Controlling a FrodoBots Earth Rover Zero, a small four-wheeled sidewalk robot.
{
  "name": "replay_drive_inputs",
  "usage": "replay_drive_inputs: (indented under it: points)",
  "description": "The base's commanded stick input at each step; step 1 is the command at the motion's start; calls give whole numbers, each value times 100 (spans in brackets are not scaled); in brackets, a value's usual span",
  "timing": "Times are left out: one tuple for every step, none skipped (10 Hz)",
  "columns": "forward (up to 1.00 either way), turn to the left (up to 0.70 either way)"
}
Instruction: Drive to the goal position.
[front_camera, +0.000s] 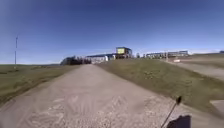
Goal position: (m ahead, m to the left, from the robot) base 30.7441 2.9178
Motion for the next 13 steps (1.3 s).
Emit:
replay_drive_inputs:
  points:
    - [100,0]
    - [100,0]
    - [100,7]
    - [100,23]
    - [100,40]
    - [100,40]
    - [100,40]
    - [100,40]
    - [100,40]
    - [100,40]
    - [100,40]
    - [100,40]
    - [100,40]
